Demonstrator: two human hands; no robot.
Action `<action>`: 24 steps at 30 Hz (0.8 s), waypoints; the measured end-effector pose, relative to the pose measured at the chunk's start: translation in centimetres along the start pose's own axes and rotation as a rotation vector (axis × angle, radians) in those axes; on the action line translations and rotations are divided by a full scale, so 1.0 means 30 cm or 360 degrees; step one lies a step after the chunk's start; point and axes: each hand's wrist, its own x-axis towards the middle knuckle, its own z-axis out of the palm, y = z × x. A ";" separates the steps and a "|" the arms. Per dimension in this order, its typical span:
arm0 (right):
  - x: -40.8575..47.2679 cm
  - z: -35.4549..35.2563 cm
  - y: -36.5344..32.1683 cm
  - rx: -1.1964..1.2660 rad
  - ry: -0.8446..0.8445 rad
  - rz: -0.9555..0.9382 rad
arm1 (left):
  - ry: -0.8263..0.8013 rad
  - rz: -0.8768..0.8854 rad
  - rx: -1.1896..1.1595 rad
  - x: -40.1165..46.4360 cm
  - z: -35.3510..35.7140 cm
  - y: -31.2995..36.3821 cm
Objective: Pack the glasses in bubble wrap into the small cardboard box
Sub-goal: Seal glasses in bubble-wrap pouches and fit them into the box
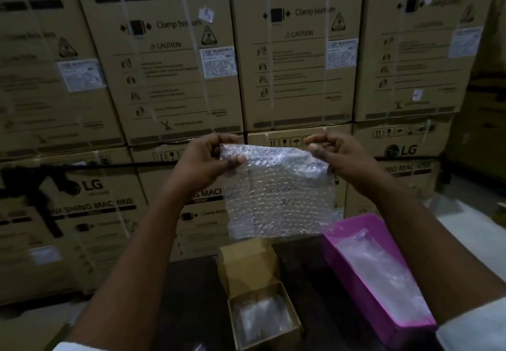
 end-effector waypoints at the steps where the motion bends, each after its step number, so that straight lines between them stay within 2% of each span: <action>1: 0.001 0.007 0.000 0.0045 0.0071 0.0005 | 0.0017 -0.0038 -0.0052 -0.007 0.001 0.004; 3: 0.004 0.007 0.008 0.0360 -0.0001 0.0108 | 0.0041 -0.0105 -0.0222 -0.014 0.002 0.002; 5: 0.000 -0.007 0.022 0.0624 -0.0338 0.0266 | 0.0054 -0.0136 -0.0303 -0.025 0.004 -0.002; 7: -0.011 -0.011 0.031 0.0533 -0.0629 0.0307 | 0.0054 -0.0131 -0.0266 -0.031 0.003 -0.007; 8: -0.018 -0.008 0.033 0.0414 -0.0676 0.0311 | 0.0051 -0.0132 -0.0243 -0.033 0.000 -0.012; 10: -0.017 0.000 0.045 0.0323 -0.0586 0.0340 | 0.0028 -0.0149 -0.0251 -0.040 -0.013 -0.017; 13: -0.011 0.003 0.055 0.0549 -0.0298 0.0389 | -0.0050 -0.0211 -0.0336 -0.048 -0.038 -0.026; 16: -0.011 0.023 0.060 0.0562 -0.0122 0.0379 | -0.0071 -0.0303 -0.0479 -0.057 -0.039 -0.035; 20: -0.015 0.065 0.058 0.0577 -0.0153 0.0455 | -0.0070 -0.0458 -0.0634 -0.063 -0.023 -0.059; 24: -0.026 0.061 0.046 0.0757 -0.0365 0.0423 | -0.0038 -0.0400 -0.0559 -0.068 -0.012 -0.080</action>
